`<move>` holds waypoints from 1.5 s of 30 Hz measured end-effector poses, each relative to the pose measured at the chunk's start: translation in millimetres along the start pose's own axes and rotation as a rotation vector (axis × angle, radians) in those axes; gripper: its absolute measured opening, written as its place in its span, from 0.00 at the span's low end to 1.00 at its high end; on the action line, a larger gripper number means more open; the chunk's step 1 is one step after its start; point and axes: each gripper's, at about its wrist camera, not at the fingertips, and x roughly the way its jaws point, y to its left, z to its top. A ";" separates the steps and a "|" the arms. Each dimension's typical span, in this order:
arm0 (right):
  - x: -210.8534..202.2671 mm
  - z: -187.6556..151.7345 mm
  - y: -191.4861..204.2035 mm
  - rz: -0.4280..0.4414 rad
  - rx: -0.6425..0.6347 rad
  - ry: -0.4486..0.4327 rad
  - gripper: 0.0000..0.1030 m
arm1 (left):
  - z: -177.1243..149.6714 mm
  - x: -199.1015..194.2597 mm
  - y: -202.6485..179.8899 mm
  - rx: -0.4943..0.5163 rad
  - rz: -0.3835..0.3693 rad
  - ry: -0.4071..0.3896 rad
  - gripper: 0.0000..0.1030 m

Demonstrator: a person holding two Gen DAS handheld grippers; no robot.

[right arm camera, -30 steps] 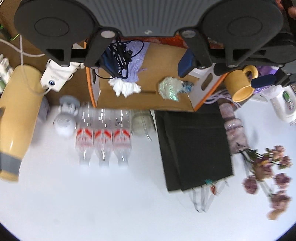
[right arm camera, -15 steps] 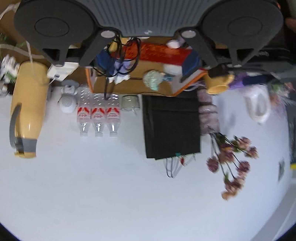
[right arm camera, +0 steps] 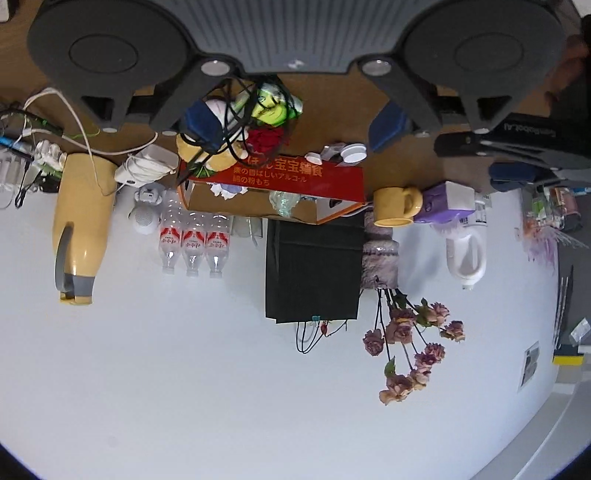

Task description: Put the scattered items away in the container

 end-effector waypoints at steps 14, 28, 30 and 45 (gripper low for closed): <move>178.5 129.8 -81.1 -0.009 -0.012 0.147 0.05 | 105.5 137.6 -1.5 0.012 -0.043 -0.028 1.00; 427.3 126.1 -167.5 -0.147 0.072 0.659 0.06 | 149.8 312.9 -2.0 -0.031 -0.032 0.180 1.00; 441.9 117.4 -180.7 -0.143 0.133 0.719 0.07 | 148.3 339.0 -2.7 -0.003 -0.034 0.241 1.00; 422.4 194.3 -189.8 -0.103 0.170 0.993 0.89 | 190.0 397.1 10.9 -0.073 0.033 0.574 1.00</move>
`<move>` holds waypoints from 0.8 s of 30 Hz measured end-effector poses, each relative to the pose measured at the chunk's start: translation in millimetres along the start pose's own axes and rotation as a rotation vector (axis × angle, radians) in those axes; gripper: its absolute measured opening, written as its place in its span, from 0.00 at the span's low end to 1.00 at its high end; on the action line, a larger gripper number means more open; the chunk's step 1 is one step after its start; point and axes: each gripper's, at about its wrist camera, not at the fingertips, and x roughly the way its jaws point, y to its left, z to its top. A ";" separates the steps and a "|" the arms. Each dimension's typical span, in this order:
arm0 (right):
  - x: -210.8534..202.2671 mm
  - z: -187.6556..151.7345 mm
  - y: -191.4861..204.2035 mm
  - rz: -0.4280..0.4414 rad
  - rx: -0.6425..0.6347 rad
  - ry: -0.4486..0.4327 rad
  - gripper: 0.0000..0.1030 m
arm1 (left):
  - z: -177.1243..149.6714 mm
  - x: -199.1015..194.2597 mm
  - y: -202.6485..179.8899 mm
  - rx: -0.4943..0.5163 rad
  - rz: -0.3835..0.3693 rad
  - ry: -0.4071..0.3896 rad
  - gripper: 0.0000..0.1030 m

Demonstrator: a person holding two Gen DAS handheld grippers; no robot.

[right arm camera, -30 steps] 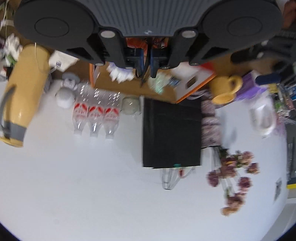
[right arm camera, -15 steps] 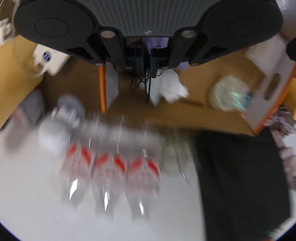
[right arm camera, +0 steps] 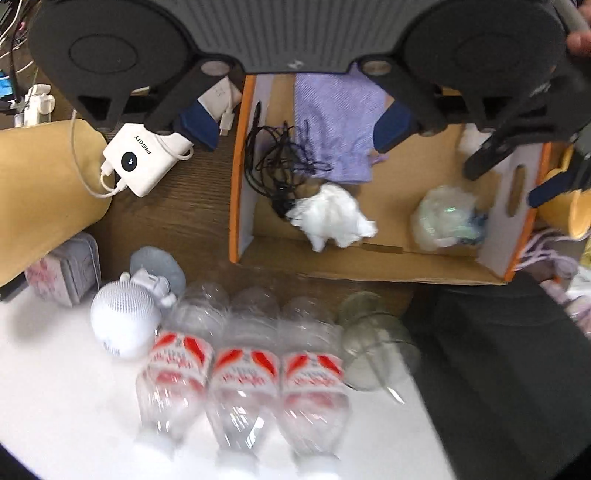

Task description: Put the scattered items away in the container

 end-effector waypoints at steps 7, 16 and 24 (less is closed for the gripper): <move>-23.8 -36.6 21.1 -0.015 -0.016 -0.134 0.91 | -5.5 -42.1 -1.4 -0.019 0.054 -0.007 1.00; -18.6 -155.7 39.0 -0.046 -0.033 -0.659 0.91 | -92.0 -98.8 -11.8 0.004 0.060 -0.477 1.00; 0.9 -230.9 41.5 -0.052 0.055 -0.819 0.90 | -161.8 -112.3 -20.6 0.007 0.069 -0.595 1.00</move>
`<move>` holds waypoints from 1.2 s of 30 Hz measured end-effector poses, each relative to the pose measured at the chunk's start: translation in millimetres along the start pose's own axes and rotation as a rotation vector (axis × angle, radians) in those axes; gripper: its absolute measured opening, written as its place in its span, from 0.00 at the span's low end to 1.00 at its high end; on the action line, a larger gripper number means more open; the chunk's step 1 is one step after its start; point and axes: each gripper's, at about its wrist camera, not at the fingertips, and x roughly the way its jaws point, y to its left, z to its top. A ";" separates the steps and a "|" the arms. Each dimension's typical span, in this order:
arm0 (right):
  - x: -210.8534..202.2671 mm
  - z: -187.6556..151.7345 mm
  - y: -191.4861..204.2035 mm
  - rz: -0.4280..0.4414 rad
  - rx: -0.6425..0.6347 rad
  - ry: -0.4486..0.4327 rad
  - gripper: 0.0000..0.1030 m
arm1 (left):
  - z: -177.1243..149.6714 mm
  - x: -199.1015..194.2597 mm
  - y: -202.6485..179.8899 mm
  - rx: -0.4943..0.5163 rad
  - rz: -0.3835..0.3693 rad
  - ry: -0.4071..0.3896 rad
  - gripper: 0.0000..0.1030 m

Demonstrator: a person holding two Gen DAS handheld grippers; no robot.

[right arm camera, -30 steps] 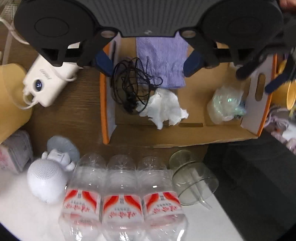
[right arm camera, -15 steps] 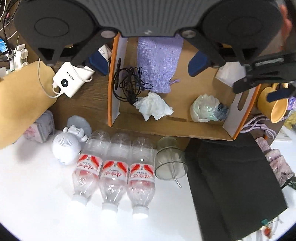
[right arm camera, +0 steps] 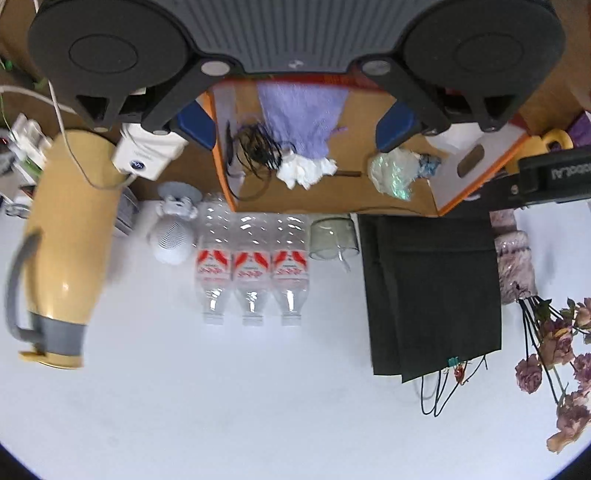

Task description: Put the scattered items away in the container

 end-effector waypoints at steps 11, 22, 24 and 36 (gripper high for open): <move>-126.4 -65.6 3.4 0.022 -0.007 -0.120 0.91 | -67.3 -131.6 8.9 0.099 -0.052 -0.012 1.00; -240.6 -143.5 15.0 0.102 -0.065 -0.122 0.91 | -137.8 -240.4 29.2 0.146 -0.038 0.012 1.00; -247.3 -151.0 13.9 0.092 -0.083 -0.108 0.91 | -147.0 -249.2 35.5 0.140 -0.054 0.053 1.00; -209.3 -149.4 24.0 0.160 -0.061 0.032 0.91 | -142.0 -215.9 39.5 0.154 -0.108 0.113 1.00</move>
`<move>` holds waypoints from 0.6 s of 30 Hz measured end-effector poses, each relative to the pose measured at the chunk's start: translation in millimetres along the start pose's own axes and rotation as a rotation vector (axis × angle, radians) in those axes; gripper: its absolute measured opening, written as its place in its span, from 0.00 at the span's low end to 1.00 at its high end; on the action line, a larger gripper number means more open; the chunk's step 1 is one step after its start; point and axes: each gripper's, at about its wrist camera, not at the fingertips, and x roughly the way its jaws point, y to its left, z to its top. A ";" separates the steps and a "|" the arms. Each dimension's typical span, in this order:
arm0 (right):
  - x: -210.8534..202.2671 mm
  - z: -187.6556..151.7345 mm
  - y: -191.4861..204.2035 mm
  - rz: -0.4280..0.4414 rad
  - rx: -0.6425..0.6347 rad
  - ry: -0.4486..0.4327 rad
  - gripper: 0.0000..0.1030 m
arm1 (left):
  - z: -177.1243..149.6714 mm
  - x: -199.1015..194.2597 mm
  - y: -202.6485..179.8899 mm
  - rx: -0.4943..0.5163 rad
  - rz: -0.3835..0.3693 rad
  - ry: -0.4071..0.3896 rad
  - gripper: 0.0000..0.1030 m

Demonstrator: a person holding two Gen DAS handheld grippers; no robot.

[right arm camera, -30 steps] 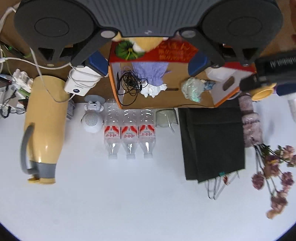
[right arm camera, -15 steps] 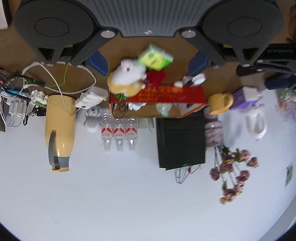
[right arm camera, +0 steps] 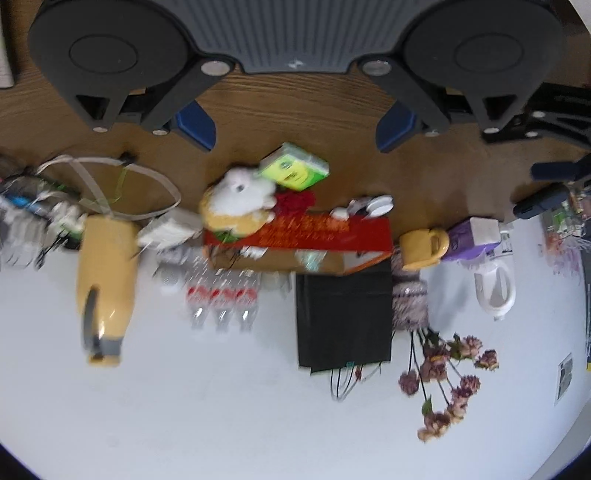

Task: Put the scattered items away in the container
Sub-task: 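Grasp the white round lid with the left gripper while the right grasps the green tissue pack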

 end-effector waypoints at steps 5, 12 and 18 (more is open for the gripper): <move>60.9 12.6 -2.2 -0.040 0.062 0.110 0.89 | 22.2 47.5 13.4 -0.049 0.004 0.038 1.00; 125.6 26.2 -0.7 -0.089 0.173 0.168 0.90 | 35.4 85.5 30.5 -0.121 0.026 0.076 0.99; 156.9 34.1 15.3 -0.190 0.119 0.184 0.88 | 50.2 119.2 38.6 -0.104 0.027 0.082 0.99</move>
